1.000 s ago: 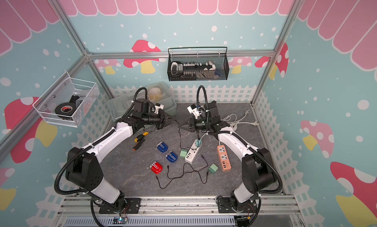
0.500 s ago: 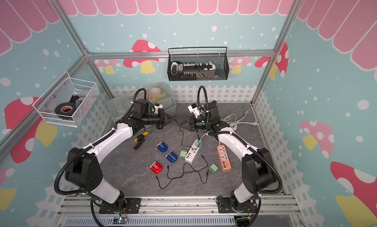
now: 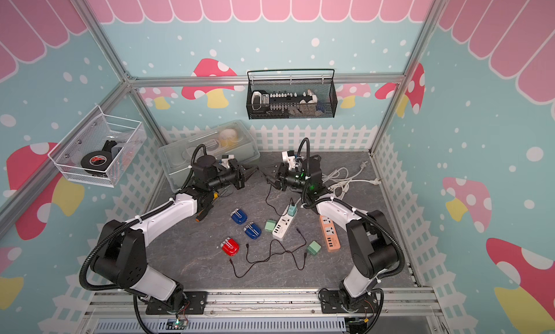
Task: Charge the electric shaver
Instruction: Pick up the charging cable from the center of the board.
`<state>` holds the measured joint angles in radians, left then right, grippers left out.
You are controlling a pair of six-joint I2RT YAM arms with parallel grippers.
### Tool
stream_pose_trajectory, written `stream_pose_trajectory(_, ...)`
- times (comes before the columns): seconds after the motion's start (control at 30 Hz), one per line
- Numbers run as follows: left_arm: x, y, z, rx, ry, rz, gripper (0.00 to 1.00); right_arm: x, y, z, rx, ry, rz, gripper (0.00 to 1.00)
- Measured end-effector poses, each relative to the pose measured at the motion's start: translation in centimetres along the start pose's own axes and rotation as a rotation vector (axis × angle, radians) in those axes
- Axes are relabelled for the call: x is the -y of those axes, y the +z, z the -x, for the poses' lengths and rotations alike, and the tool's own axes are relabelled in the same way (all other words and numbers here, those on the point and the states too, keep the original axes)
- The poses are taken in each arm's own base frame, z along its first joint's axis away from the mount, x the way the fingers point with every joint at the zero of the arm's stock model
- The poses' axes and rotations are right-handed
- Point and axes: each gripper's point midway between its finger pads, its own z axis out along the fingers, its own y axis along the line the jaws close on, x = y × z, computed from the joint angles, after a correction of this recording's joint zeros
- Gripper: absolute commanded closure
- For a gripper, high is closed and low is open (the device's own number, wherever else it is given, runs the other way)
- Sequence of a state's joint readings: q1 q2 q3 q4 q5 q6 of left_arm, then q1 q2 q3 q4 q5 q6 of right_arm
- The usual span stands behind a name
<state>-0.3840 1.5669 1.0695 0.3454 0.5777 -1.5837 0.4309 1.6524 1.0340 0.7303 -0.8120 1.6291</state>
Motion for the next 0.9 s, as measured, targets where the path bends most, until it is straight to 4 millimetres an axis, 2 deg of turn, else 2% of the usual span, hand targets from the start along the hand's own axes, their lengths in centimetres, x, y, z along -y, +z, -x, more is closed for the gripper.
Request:
stream_pose_trajectory(0.17, 0.9, 0.2, -0.3, -0.003, 0.0, -0.037, 1.0, 0.2, 0.5, 1.1, 0.043, 0.053, 0.04, 0.65)
stream_pose_trajectory(0.4, 0.5, 0.1, -0.3, 0.002, -0.006, -0.04, 1.0, 0.5, 0.9, 2.2, 0.083, 0.122, 0.078, 0.8)
stream_pose_trajectory(0.57, 0.5, 0.1, -0.3, 0.003, -0.004, -0.043, 1.0, -0.1, 0.9, 2.3, 0.085, 0.135, 0.103, 0.83)
stream_pose_trajectory(0.67, 0.6, 0.1, -0.3, 0.003, -0.002, -0.046, 1.0, -0.1, 1.1, 2.0, 0.076, 0.148, 0.105, 0.76)
stream_pose_trajectory(0.77, 0.6, 0.1, -0.2, 0.011, -0.002, -0.045, 1.0, -0.1, 1.4, 1.4, 0.062, 0.152, 0.102, 0.76)
stream_pose_trajectory(0.9, 0.6, 0.1, -0.2, 0.012, 0.001, -0.046, 1.0, 0.2, 1.4, 1.4, 0.06, 0.161, 0.093, 0.86)
